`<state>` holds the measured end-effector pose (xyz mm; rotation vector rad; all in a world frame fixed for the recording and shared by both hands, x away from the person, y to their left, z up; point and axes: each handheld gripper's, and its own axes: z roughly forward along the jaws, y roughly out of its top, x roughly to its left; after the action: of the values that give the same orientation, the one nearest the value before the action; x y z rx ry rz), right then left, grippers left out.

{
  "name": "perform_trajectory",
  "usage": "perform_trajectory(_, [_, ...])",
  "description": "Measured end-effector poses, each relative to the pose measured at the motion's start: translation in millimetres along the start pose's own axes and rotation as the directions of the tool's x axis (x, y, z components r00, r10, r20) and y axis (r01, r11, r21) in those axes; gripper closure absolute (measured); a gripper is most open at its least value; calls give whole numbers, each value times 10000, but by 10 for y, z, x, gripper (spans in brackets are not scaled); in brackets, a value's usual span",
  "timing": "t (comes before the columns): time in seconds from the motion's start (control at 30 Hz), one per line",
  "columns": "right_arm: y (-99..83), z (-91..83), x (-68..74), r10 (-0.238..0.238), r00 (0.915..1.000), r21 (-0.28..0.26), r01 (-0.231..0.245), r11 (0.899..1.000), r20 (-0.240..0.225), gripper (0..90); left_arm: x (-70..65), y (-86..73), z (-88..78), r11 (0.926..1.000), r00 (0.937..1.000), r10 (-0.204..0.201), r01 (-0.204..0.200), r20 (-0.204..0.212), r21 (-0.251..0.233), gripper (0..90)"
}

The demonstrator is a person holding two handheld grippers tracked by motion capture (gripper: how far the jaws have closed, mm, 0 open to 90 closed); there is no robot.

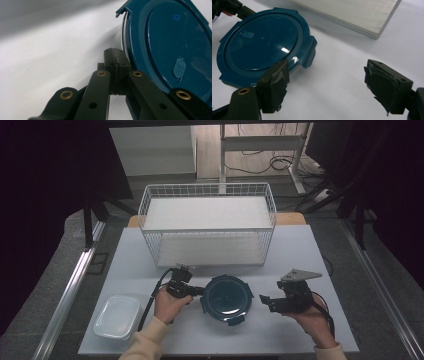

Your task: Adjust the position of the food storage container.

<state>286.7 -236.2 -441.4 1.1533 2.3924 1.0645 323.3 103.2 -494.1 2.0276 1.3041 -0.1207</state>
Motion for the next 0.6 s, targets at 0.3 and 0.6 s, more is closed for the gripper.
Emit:
perform_trajectory(0.3, [-11,10,-8,-9,10000,45,9,10000,-32,193,-86,144,116,9991,9992,396,-394,-95,165,900])
perform_trajectory(0.6, [-26,-14,-50,65,10000,8,-65,10000,7,193,-147,284,250,9994,9994,338,-338,18,11,900])
